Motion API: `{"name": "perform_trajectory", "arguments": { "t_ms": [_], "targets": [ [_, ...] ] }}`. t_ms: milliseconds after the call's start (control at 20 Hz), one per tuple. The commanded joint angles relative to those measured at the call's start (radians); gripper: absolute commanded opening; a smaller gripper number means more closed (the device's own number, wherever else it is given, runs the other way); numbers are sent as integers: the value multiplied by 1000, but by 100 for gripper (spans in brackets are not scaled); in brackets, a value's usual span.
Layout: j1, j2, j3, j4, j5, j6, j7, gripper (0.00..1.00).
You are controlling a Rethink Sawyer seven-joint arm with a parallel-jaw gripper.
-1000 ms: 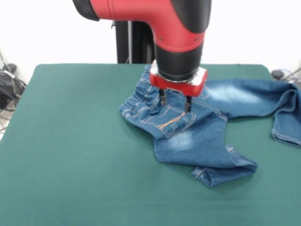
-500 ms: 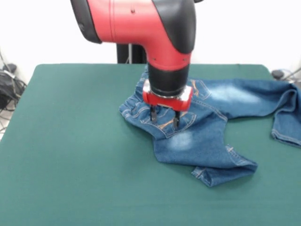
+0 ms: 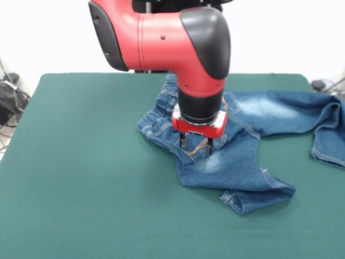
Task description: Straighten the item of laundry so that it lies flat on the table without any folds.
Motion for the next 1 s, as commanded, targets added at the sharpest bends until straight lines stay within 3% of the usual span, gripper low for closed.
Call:
{"name": "perform_trajectory", "arguments": {
  "t_ms": [50,250,400,900,950,1000],
  "targets": [
    [32,164,64,-72,-101,-82,-77,100],
    [36,283,53,-157,-146,-156,-92,100],
    [24,319,64,-173,-160,-178,-101,100],
    [5,322,98,-171,-144,-143,-105,100],
    [1,322,103,-172,-144,-134,-109,0],
    [0,322,104,-174,-143,-129,-113,0]
  ]
}}
